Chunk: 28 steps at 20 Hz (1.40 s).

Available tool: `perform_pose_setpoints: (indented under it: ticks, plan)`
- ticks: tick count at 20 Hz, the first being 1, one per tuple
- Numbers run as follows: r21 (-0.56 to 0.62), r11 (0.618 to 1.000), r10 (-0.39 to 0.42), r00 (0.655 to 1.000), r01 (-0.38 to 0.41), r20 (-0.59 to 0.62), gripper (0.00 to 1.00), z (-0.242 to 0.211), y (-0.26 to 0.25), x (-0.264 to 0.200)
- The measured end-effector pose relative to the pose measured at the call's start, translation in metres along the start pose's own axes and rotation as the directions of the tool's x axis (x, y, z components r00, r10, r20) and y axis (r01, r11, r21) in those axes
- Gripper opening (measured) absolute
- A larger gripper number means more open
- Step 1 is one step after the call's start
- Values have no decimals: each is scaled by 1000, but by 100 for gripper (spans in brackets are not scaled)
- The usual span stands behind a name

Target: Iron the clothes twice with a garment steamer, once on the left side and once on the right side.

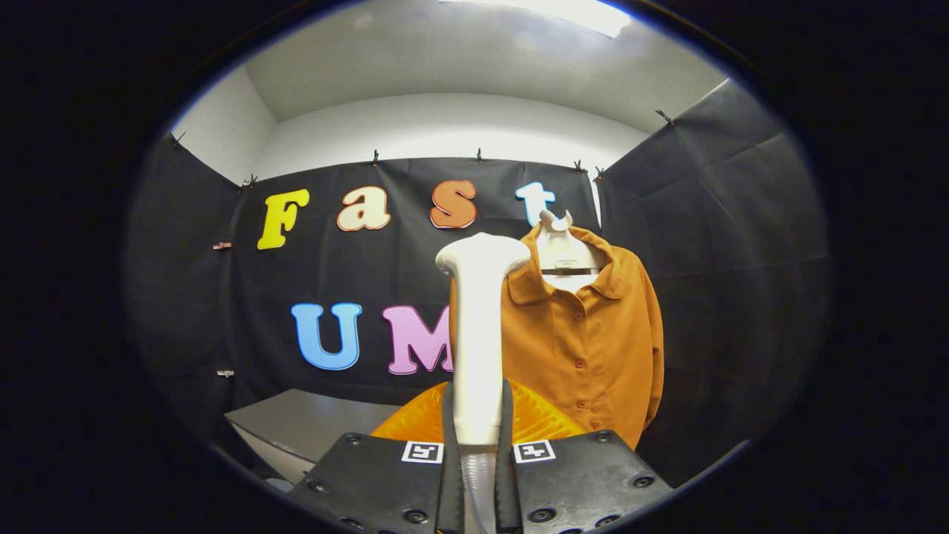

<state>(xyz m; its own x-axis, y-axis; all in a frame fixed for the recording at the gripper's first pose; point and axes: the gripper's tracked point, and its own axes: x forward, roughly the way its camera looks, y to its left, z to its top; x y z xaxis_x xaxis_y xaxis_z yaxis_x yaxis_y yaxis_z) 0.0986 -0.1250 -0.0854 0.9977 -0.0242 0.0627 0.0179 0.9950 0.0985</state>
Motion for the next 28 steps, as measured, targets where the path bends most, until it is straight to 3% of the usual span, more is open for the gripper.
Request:
perform_pose_setpoints:
  ticks: [13, 28]
  plan:
    - [-1, 1000, -19, 997, 19, -78, 20, -71, -38, 62]
    - [29, 999, -33, 960, 42, -278, 20, -174, -55, 36]
